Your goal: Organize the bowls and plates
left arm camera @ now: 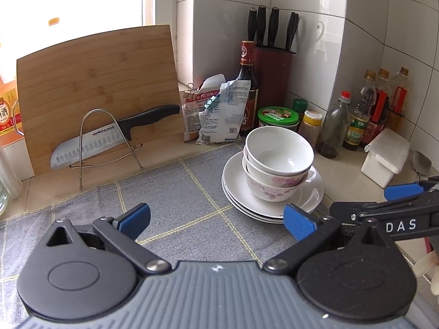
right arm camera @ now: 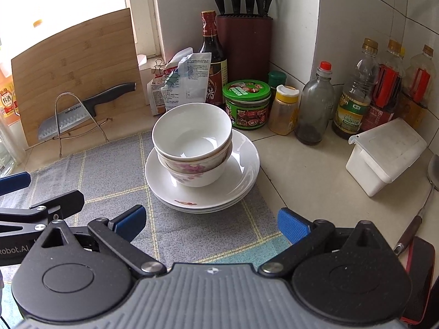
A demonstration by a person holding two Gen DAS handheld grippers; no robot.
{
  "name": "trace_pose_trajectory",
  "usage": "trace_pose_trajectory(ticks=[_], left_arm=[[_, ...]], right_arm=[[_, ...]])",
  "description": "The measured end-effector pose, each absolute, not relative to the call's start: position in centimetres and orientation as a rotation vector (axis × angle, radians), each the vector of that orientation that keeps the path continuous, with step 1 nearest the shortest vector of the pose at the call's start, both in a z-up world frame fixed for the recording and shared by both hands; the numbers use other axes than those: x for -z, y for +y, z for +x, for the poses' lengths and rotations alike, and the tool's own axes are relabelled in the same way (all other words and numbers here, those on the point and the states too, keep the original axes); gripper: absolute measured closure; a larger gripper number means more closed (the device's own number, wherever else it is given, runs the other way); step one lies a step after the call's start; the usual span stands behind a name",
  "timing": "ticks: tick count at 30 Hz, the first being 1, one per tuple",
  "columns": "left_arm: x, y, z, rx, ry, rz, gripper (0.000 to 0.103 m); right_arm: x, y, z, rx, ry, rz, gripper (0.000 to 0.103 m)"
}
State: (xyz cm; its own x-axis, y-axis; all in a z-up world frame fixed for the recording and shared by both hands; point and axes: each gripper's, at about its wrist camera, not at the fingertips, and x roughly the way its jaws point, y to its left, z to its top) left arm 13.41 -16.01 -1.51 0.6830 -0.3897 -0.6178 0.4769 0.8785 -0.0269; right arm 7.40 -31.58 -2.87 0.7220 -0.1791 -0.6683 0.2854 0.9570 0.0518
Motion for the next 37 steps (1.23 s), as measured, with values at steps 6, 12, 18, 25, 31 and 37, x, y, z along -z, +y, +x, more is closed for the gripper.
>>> trace_pose_trajectory(ticks=[6, 12, 18, 25, 31, 37], left_arm=[[1.5, -16.04, 13.48, 0.489, 0.657, 0.141, 0.001], [1.47, -16.12, 13.6, 0.493, 0.659, 0.136, 0.001], [1.48, -16.27, 13.87, 0.496, 0.662, 0.136, 0.001], [1.46, -16.39, 13.86, 0.497, 0.663, 0.135, 0.001], [1.43, -16.47, 13.87, 0.499, 0.666, 0.132, 0.001], [1.38, -16.57, 13.71, 0.502, 0.662, 0.135, 0.001]], right_arm=[[2.74, -31.66, 7.57, 0.26, 0.719, 0.155, 0.0], [2.57, -31.66, 7.73, 0.266, 0.72, 0.146, 0.0], [2.51, -31.76, 7.85, 0.268, 0.72, 0.145, 0.0], [2.51, -31.88, 7.94, 0.268, 0.721, 0.145, 0.0], [2.48, -32.01, 7.95, 0.269, 0.72, 0.142, 0.0], [2.45, -32.13, 7.93, 0.269, 0.72, 0.141, 0.0]])
